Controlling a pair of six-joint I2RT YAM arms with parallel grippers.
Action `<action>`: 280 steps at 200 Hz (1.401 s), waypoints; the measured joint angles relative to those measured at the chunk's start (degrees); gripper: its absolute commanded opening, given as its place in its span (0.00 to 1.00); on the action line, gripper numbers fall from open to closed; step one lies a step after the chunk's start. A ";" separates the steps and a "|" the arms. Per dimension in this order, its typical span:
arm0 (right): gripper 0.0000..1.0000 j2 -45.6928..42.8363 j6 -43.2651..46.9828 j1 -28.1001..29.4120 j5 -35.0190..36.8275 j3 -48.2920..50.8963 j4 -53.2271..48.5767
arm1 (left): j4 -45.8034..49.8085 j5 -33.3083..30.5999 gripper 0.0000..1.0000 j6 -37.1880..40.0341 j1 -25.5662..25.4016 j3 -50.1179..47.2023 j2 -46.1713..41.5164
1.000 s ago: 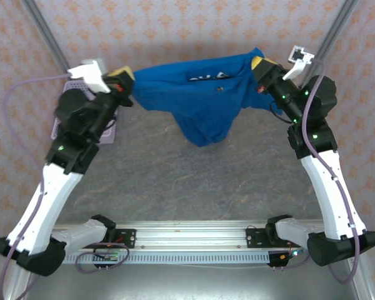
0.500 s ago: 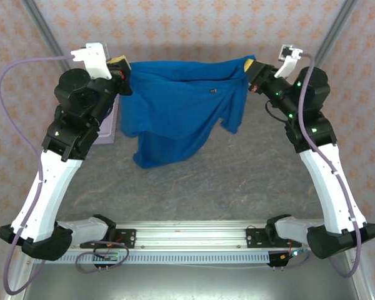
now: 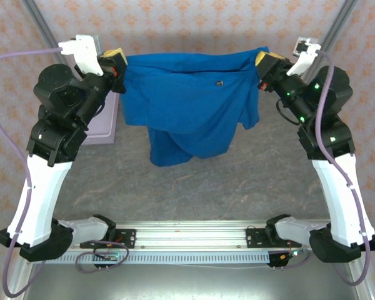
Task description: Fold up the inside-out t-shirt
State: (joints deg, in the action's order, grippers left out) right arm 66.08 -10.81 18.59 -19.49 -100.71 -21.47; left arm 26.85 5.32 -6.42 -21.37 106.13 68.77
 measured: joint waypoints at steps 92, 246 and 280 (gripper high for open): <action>0.00 -0.83 5.70 0.09 8.76 -15.76 -6.86 | 2.36 -0.37 0.00 -3.30 1.64 12.66 3.41; 0.00 69.68 15.04 -2.62 25.75 -51.39 -31.95 | 2.29 4.11 0.56 -10.86 3.65 -4.68 36.59; 0.00 58.36 15.45 -2.49 20.33 -48.35 -33.88 | -7.63 6.23 0.58 -13.29 -5.53 -15.87 31.28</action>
State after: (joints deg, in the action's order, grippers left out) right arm 124.44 4.64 16.10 0.84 -149.05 -55.35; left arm 19.22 11.55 -19.70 -26.89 90.26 100.05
